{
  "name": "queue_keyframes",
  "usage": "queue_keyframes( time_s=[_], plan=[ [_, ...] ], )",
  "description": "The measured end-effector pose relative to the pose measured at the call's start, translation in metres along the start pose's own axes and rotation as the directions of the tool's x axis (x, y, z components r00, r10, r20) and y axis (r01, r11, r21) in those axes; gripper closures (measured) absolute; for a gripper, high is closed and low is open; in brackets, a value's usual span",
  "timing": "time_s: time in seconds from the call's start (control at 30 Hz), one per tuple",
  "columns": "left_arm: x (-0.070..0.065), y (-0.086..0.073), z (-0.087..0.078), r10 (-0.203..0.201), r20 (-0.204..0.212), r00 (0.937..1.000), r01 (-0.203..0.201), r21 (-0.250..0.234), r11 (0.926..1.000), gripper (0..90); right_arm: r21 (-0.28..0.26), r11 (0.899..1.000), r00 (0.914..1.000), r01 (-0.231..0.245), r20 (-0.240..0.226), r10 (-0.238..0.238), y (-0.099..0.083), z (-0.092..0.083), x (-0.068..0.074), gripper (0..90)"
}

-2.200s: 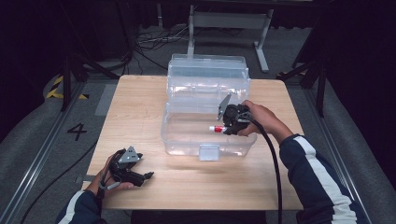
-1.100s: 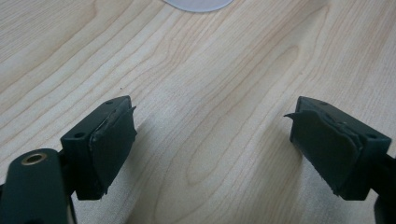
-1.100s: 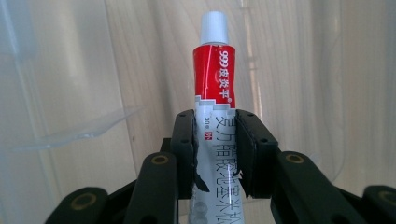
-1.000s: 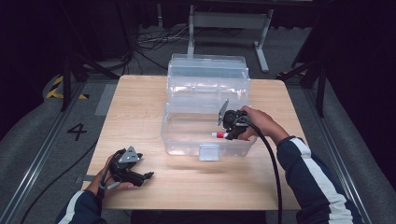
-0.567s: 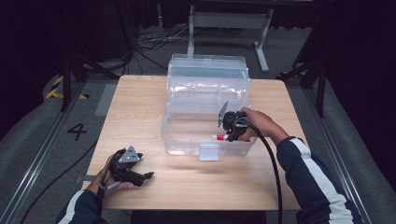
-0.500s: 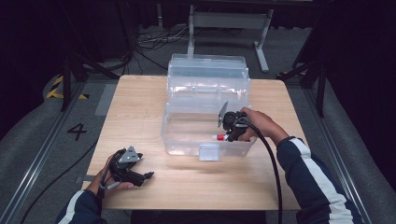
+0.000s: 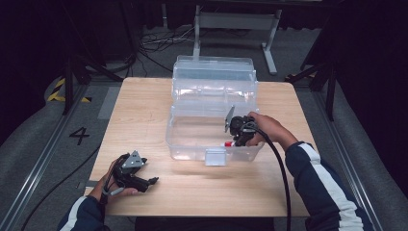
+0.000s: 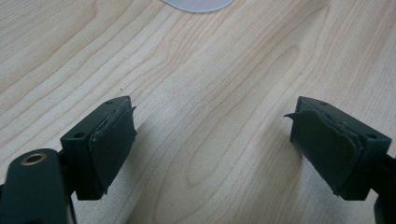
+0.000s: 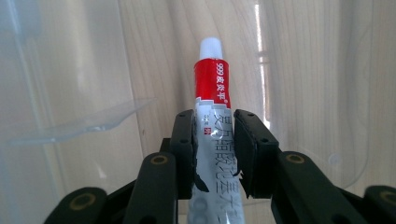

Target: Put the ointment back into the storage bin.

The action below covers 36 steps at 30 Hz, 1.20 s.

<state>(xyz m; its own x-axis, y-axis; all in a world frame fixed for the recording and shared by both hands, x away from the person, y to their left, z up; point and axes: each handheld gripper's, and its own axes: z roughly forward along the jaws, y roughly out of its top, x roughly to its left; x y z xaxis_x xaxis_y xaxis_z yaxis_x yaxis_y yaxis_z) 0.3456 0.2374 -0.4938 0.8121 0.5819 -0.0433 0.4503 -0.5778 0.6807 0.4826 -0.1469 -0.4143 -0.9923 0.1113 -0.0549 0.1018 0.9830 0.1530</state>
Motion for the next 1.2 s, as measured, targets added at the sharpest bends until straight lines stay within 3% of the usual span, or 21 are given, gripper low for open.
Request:
queue_keyframes(
  time_s=[0.23,0.57,0.97,1.2],
  plan=[
    [0.000,0.000,0.000,-0.001,0.000,1.0000,0.001,-0.001,1.0000,14.3,-0.011,1.000,1.0000,-0.005,0.001,0.005,-0.001,-0.003,0.001,70.0],
    [0.000,0.000,0.000,-0.001,0.000,1.0000,0.001,-0.001,1.0000,14.3,-0.106,0.994,0.9994,-0.034,0.007,0.035,-0.009,-0.013,0.004,68.2],
    [0.000,0.000,0.000,0.000,-0.001,1.0000,0.000,0.000,1.0000,14.3,-0.222,0.972,0.9955,-0.079,0.033,0.088,-0.026,-0.027,0.008,65.4],
    [-0.001,0.000,0.000,-0.002,-0.008,1.0000,0.002,-0.001,1.0000,14.3,-0.290,0.953,0.9927,-0.091,0.050,0.110,-0.038,-0.037,0.011,64.7]
  ],
)
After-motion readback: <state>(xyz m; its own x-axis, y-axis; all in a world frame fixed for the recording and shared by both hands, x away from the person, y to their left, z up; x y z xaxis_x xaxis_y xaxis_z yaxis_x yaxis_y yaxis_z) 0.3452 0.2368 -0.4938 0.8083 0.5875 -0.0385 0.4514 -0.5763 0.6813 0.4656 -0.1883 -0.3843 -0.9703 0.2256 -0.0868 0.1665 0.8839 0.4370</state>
